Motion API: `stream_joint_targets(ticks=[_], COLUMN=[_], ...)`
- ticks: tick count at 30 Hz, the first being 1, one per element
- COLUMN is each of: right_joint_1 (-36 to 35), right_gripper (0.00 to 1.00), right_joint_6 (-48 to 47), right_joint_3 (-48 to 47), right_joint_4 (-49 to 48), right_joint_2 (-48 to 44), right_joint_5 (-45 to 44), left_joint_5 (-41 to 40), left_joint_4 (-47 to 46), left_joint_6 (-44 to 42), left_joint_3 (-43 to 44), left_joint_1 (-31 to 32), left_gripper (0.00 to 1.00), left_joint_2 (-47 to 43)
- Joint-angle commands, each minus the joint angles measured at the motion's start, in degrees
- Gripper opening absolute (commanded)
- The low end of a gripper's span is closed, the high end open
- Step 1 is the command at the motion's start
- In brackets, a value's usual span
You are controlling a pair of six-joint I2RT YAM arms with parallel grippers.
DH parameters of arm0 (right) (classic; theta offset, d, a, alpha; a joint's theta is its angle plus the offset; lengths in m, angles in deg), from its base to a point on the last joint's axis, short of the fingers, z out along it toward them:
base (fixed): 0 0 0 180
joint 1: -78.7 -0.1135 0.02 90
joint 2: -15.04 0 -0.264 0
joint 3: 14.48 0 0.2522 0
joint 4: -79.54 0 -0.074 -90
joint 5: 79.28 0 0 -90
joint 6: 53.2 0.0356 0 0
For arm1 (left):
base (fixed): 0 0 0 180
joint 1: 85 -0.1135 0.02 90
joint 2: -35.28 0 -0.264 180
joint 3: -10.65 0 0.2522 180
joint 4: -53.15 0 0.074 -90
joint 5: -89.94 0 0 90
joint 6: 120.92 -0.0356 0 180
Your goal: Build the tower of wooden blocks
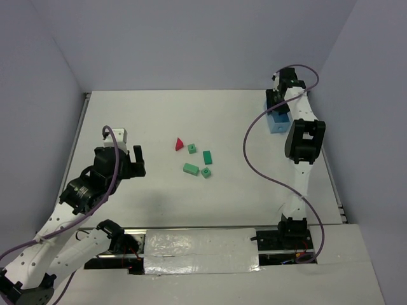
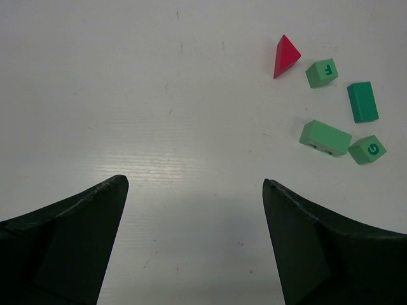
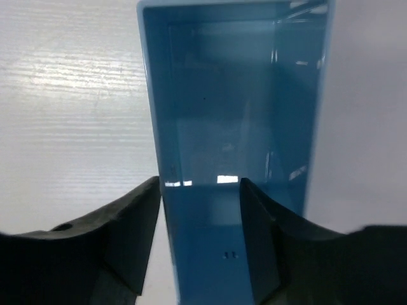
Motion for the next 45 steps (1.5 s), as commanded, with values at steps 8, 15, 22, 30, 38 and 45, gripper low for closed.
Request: stream_joint_targets(ticks=[8, 15, 22, 30, 38, 45], right_joint_1=[-3.8, -30.6, -45.9, -57.0, -57.5, -55.1], right_gripper=[1.00, 1.00, 1.00, 0.99, 0.83, 0.75], right_joint_6=[14.0, 27.8, 45.1, 54.7, 44.9, 37.0], right_joint_3=[4.8, 35.4, 58.7, 55.1, 60.1, 60.0], right_joint_4=[-3.3, -17.3, -30.3, -21.9, -25.6, -26.4], right_joint_2=[-21.9, -44.8, -52.0, -38.6, -40.5, -36.4], right_joint_5=[-2.6, -30.4, -17.6, -28.9, -27.5, -21.2], left_joint_5=[-0.5, -1.2, -1.0, -0.7, 0.0, 0.1], left_joint_4=[-1.3, -1.5, -1.2, -1.6, -2.0, -1.8], left_joint_6=[-0.5, -0.3, -0.2, -0.4, -0.7, -0.6], left_joint_3=[0.1, -0.1, 0.0, -0.3, -0.5, -0.5], left_joint_1=[0.2, 0.2, 0.1, 0.2, 0.3, 0.4], left_gripper=[0.99, 1.00, 0.99, 0.99, 0.99, 0.99], left_joint_2=[-1.2, -3.1, -3.3, -5.8, -6.3, -6.5])
